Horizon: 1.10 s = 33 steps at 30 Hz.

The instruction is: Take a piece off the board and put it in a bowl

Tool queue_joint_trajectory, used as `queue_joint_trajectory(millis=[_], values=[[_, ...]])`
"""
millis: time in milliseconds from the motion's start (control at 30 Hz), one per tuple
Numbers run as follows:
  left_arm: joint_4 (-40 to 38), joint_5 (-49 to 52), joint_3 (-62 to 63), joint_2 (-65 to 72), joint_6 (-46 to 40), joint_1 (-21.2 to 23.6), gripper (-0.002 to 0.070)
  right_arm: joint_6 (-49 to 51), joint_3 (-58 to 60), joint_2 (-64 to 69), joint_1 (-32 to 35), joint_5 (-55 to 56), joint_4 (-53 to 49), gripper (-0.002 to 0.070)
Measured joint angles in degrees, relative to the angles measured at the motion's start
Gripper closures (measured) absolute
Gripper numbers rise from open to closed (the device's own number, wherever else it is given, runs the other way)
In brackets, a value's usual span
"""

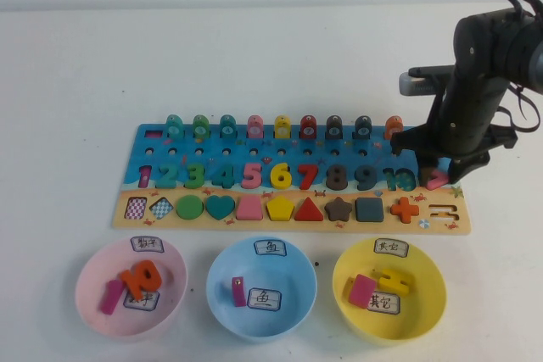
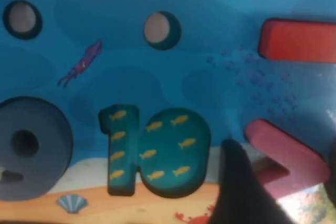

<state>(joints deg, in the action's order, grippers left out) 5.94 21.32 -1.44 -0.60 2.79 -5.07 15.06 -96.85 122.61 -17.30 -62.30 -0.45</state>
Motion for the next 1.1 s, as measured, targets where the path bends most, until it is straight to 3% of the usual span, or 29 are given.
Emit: queue_joint_trajectory(millis=[233,1100], values=[[0.00,0.00,0.00,0.00,0.00,0.00,0.0676,-0.08,0.00,0.00,0.00,0.10,-0.03,0.0411],[0.00,0.00,0.00,0.00,0.00,0.00,0.0676,-0.22,-2.26,-0.61,0.00,-1.39,-0.79,0.0412]])
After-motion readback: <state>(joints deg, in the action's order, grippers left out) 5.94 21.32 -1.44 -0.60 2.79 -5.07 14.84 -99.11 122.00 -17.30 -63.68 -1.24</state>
